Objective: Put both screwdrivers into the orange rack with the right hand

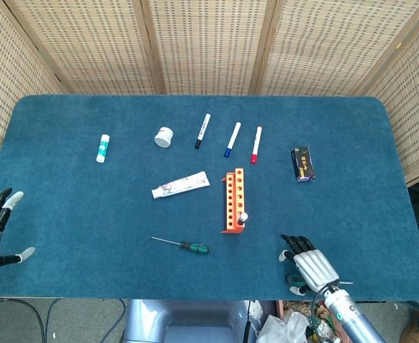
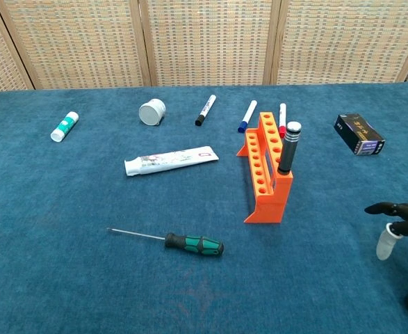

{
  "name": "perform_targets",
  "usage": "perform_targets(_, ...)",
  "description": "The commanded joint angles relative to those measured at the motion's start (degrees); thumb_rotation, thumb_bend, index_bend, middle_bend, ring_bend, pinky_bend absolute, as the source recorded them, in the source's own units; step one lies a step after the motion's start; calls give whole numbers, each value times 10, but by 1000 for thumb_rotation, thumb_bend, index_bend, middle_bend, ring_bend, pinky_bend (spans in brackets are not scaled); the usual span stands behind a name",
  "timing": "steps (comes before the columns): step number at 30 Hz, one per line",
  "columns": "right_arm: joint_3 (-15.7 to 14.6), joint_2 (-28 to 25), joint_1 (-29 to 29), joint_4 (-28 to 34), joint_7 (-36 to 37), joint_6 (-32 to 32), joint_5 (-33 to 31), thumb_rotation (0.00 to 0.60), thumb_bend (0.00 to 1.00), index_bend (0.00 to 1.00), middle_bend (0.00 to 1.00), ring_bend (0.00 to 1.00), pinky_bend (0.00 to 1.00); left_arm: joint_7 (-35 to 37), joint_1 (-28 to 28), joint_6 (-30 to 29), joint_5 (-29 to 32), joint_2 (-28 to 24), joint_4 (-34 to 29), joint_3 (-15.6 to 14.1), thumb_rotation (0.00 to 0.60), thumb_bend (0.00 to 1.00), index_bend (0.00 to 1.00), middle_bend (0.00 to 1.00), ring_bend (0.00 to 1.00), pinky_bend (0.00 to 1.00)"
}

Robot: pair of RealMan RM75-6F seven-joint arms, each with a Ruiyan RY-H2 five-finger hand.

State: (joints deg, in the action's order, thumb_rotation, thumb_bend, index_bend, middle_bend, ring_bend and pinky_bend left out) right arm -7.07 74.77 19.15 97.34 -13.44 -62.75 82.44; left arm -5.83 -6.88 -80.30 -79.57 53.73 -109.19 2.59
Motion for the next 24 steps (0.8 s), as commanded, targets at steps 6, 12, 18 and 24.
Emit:
perform_targets(6, -12, -5, -16, -16, -5, -9, 10, 600, 67, 347, 0, 0, 33, -6, 0, -1, 0, 3, -1, -1, 600, 0, 0, 0, 0, 0)
perform_targets(12, -14, 4, -24, -41, 11, -15, 21, 600, 125, 398, 0, 0, 33, -11, 0, 0, 2, 5, -1, -1, 600, 0, 0, 0, 0, 0)
perform_targets(18, -13, 21, -28, -75, 16, -21, 39, 600, 168, 418, 0, 0, 34, -15, 0, 0, 5, 7, -1, -1, 600, 0, 0, 0, 0, 0)
perform_targets(24, -9, 26, -31, -84, 19, -20, 40, 600, 175, 446, 0, 0, 35, -18, -1, 1, 5, 7, -2, 0, 600, 0, 0, 0, 0, 0)
